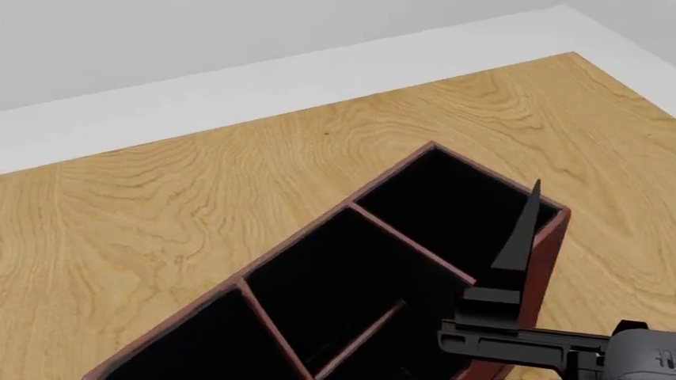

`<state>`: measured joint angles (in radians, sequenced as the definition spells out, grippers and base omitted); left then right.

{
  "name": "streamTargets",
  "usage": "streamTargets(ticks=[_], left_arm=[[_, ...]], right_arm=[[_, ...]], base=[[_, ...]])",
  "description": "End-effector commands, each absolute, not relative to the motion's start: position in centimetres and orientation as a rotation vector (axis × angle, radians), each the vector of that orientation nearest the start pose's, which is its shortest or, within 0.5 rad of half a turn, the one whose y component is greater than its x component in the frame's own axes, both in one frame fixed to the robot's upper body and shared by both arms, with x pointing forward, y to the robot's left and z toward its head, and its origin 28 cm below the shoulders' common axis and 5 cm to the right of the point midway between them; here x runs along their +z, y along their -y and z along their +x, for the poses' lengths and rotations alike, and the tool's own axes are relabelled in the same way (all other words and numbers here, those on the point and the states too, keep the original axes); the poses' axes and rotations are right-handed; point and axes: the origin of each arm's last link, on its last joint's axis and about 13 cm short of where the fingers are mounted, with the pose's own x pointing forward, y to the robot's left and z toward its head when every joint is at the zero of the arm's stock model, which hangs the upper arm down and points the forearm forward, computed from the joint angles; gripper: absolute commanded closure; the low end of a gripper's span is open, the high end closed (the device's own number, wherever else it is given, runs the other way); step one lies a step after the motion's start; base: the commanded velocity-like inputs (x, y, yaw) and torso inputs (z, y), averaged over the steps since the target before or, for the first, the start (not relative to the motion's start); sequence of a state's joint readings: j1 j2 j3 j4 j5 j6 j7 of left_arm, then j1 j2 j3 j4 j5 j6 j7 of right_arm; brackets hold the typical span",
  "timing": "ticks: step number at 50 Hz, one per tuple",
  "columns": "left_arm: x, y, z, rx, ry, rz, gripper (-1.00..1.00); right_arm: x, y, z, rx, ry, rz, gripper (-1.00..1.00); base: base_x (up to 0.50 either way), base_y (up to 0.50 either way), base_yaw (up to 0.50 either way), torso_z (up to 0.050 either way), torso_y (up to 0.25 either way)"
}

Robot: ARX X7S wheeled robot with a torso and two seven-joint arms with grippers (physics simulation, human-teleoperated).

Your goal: Pick up the book and place it in the back compartment of the caddy.

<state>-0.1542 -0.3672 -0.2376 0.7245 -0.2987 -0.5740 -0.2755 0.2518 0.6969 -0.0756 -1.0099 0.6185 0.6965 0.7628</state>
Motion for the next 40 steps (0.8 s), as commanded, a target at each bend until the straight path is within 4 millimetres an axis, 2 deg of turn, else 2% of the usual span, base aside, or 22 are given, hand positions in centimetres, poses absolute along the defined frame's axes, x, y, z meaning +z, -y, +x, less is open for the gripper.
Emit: streamTargets(ticks=[1,5,9,27,29,37,40], left_arm=[[17.4,-28.6,20.3,0.299,0.354,0.101,-1.0],[17.4,-28.6,20.3,0.298,0.354,0.102,-1.0],[17.4,-28.6,20.2,0.296,0.355,0.102,-1.0],[17.2,-28.4,20.5,0.284,0.347,0.111,-1.0],[17.3,-28.5,20.5,0.272,0.335,0.065,-1.0],[19.7,-30.5,20.9,0.311,0.32,0.119,-1.0],[21.6,-31.5,21.1,0.309,0.282,0.142,-1.0]], right_arm=[[20.7,13.2,17.0,-0.174,0.43,-0.181,-1.0],[20.8,13.2,17.0,-0.183,0.405,-0.18,-1.0],[20.8,13.3,16.8,-0.186,0.425,-0.179,-1.0],[20.8,13.2,16.9,-0.171,0.423,-0.171,-1.0],[20.7,13.2,16.9,-0.165,0.422,-0.167,-1.0],[20.7,13.2,16.8,-0.13,0.429,-0.153,-1.0],[20.7,13.1,16.8,-0.12,0.43,-0.155,-1.0]], base=[[0.0,0.0,0.0,0.0,0.0],[0.0,0.0,0.0,0.0,0.0],[-0.33,0.43,0.0,0.0,0.003],[0.0,0.0,0.0,0.0,0.0],[0.0,0.0,0.0,0.0,0.0],[0.0,0.0,0.0,0.0,0.0],[0.0,0.0,0.0,0.0,0.0]])
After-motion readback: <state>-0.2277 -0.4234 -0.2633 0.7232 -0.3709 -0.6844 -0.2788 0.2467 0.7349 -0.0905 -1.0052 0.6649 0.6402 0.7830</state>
